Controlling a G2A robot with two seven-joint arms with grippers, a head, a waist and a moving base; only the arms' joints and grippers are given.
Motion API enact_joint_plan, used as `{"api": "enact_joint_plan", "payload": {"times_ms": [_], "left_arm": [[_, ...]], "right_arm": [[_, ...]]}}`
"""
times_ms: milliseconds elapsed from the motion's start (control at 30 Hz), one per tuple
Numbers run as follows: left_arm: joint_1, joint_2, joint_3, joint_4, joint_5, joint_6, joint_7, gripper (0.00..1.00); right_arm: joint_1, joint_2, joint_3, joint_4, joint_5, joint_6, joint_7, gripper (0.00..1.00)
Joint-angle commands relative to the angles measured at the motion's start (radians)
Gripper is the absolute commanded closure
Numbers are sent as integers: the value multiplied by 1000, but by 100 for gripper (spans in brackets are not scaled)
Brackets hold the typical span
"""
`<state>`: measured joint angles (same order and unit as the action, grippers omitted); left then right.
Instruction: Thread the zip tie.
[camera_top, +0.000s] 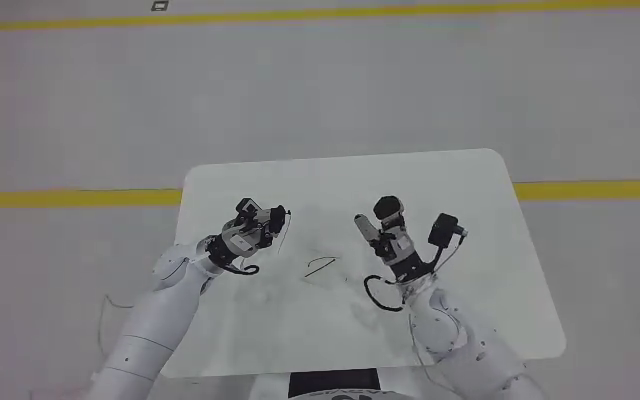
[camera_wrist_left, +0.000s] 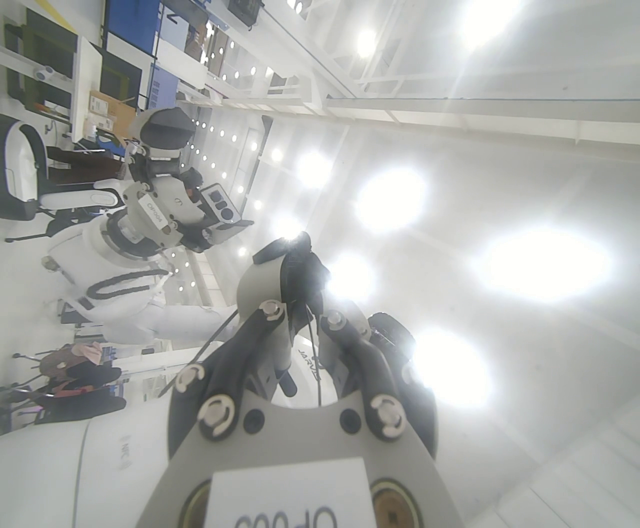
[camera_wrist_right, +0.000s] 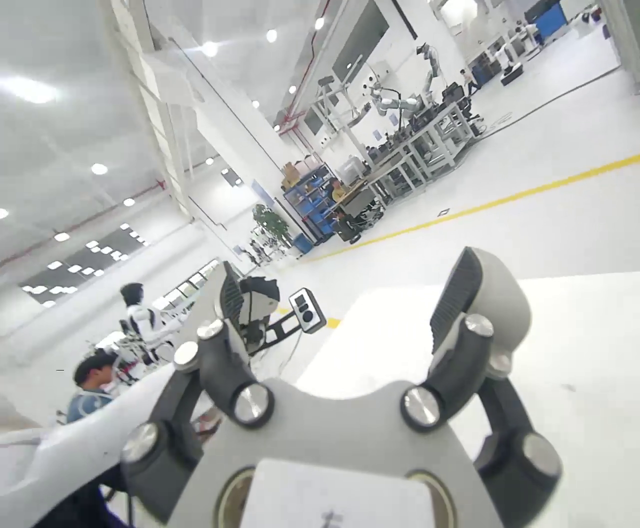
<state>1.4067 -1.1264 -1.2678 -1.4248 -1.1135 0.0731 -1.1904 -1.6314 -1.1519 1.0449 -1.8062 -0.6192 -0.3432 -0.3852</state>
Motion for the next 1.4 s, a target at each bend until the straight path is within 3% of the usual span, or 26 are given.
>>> {"api": "enact_joint_plan", "payload": {"times_ms": [0,200,633,1367], "left_arm": [[0,0,0,0,0,0,0,100],[0,0,2,-5,0,-1,11,100],[64,16,-40,-201,27,16,27,100],[66,16,-38,-205,28,20,24,100]], "right_arm": [[-2,2,1,-18,50,3,19,0],[-2,6,-3,-34,88,3,33,0],[-2,6,-3,-34,88,3,33,0],[-2,6,-3,-34,88,3,33,0]]}}
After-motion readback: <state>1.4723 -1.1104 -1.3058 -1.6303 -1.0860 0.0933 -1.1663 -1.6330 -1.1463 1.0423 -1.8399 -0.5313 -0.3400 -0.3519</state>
